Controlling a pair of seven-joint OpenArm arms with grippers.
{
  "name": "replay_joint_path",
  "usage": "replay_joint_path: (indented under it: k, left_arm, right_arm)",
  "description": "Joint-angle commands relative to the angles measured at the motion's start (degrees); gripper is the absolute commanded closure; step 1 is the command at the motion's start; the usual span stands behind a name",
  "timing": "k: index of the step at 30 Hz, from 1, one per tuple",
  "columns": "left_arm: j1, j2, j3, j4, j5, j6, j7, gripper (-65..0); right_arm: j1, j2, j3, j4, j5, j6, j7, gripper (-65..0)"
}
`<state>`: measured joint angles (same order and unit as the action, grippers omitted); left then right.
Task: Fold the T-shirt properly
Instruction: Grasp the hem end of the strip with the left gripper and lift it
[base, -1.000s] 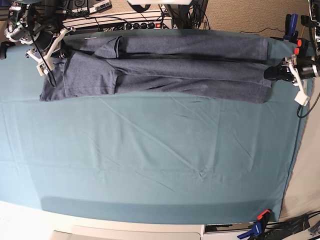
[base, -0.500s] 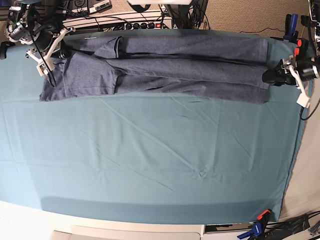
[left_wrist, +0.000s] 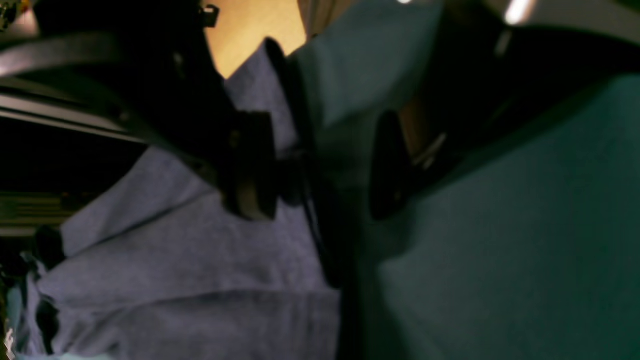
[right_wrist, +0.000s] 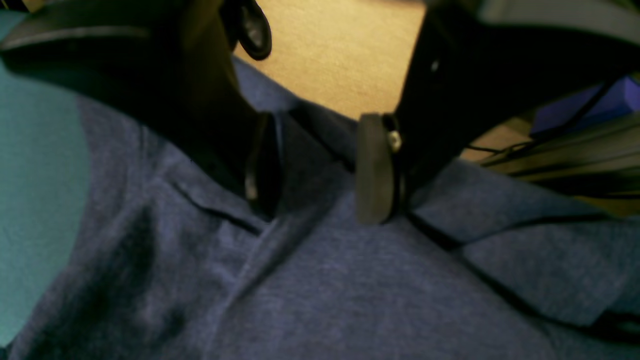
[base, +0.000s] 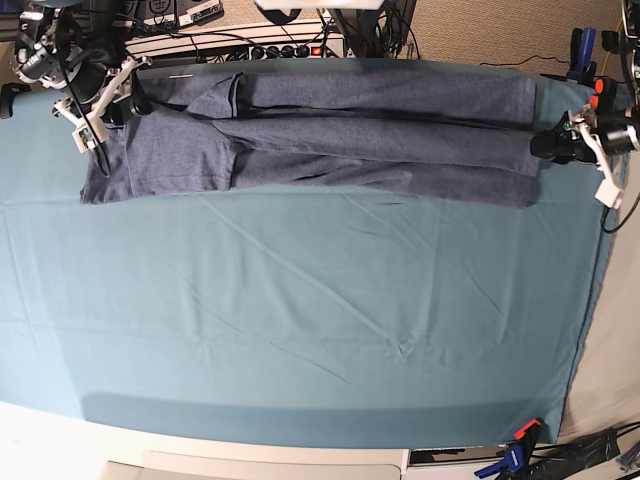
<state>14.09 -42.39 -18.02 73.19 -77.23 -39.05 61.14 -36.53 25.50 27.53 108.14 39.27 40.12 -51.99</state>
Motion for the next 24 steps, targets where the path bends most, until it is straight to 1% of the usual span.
replay_joint_path:
  k: [1, 4, 8, 11, 13, 17, 24]
  left_arm:
    - [0.0, -1.6, -0.5, 0.7, -1.0, 0.3, -0.8, -32.2]
    - [0.3, -1.6, 0.4, 0.7, -1.3, 0.2, -0.8, -32.2]
    - [0.2, -1.3, 4.7, 0.7, -1.4, 0.2, -1.0, -32.2]
    - [0.2, -0.4, 8.3, 0.7, -1.4, 0.3, -1.2, -32.2]
    - [0.2, 0.6, 9.6, 0.7, -1.4, 0.2, -1.2, -32.2]
    - [0.2, 1.7, 9.7, 0.7, -1.4, 0.2, -1.2, -32.2]
    - [0.2, -0.2, 9.7, 0.7, -2.1, 0.2, -1.1, -31.5]
  right_arm:
    - [-0.1, 0.8, 0.7, 1.0, 0.8, -0.1, 1.5, -25.5]
    - [0.2, 0.8, 0.7, 1.0, 0.8, -0.1, 2.0, -25.5]
    - [0.4, 0.8, 0.7, 1.0, 0.8, -0.1, 2.3, -25.5]
    - [0.4, 0.8, 0.7, 1.0, 0.8, -0.1, 2.3, -25.5]
    - [0.3, 0.8, 0.7, 1.0, 0.8, -0.1, 2.3, -25.5]
    - [0.3, 0.8, 0.7, 1.0, 0.8, -0.1, 2.3, -25.5]
    - [0.3, 0.8, 0.7, 1.0, 0.8, -0.1, 2.3, -25.5]
